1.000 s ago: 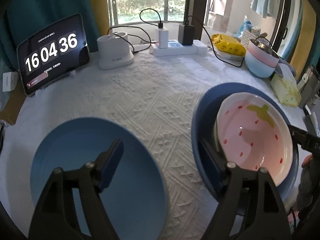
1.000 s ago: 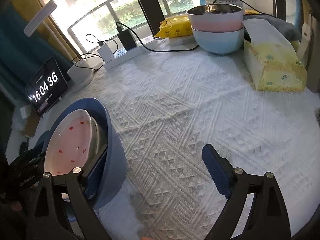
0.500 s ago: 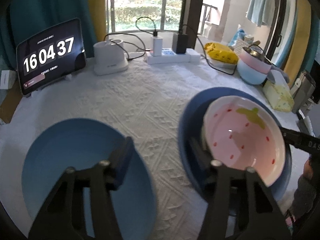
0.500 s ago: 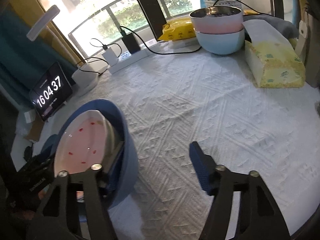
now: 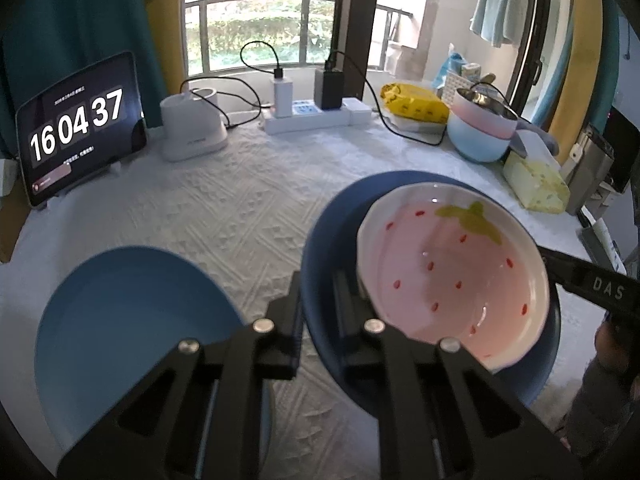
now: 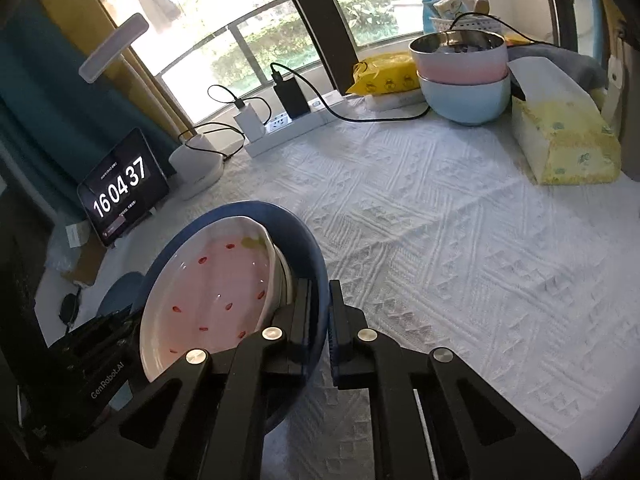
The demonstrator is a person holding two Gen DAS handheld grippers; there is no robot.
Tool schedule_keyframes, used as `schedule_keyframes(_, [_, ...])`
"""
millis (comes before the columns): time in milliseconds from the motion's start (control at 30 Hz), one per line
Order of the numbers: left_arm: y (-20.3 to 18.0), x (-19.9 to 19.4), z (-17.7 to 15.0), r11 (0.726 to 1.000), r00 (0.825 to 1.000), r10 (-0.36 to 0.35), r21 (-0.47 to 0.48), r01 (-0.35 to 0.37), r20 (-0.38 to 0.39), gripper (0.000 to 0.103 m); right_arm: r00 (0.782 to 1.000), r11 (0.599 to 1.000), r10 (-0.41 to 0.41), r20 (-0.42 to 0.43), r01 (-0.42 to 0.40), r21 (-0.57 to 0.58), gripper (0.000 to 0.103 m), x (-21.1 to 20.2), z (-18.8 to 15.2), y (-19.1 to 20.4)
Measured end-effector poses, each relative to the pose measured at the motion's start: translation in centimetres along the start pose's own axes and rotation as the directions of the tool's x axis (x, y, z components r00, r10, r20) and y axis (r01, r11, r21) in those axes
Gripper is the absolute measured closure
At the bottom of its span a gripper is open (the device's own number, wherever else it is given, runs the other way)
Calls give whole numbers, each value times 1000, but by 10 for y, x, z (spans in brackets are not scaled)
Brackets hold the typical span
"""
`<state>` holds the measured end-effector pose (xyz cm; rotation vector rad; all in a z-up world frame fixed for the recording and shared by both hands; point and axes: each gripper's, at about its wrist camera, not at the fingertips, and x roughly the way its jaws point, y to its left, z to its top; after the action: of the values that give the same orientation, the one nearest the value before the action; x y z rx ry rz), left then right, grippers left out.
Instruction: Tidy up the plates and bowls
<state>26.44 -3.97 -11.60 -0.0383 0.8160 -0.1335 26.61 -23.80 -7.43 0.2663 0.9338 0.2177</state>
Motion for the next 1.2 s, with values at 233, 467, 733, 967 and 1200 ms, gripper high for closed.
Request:
schedule_keyframes(233, [-1, -1, 0, 1000, 1000, -6, -5, 6, 4, 92, 1000, 1000, -9, 2, 9, -10, 95, -2, -1, 1])
schedule_keyframes(467, [-3, -5, 1, 1000, 1000, -30, -9, 30, 3, 92, 1000, 1000, -11, 12, 11, -8, 95, -7, 2, -1])
schedule_keyframes(733, [-4, -14, 4, 999, 999, -48, -17, 48, 27, 92, 1000, 1000, -12, 26, 12, -11, 95, -15, 4, -2])
schedule_keyframes(967, [-2, -24, 7, 999, 998, -50, -18, 51, 46, 92, 999, 1000, -8, 41, 9, -16, 95, -24, 5, 1])
schedule_keyframes(1200, [1, -34, 8, 998, 996, -52, -27, 53, 66, 92, 999, 1000, -4, 53, 5, -30, 95, -30, 8, 8])
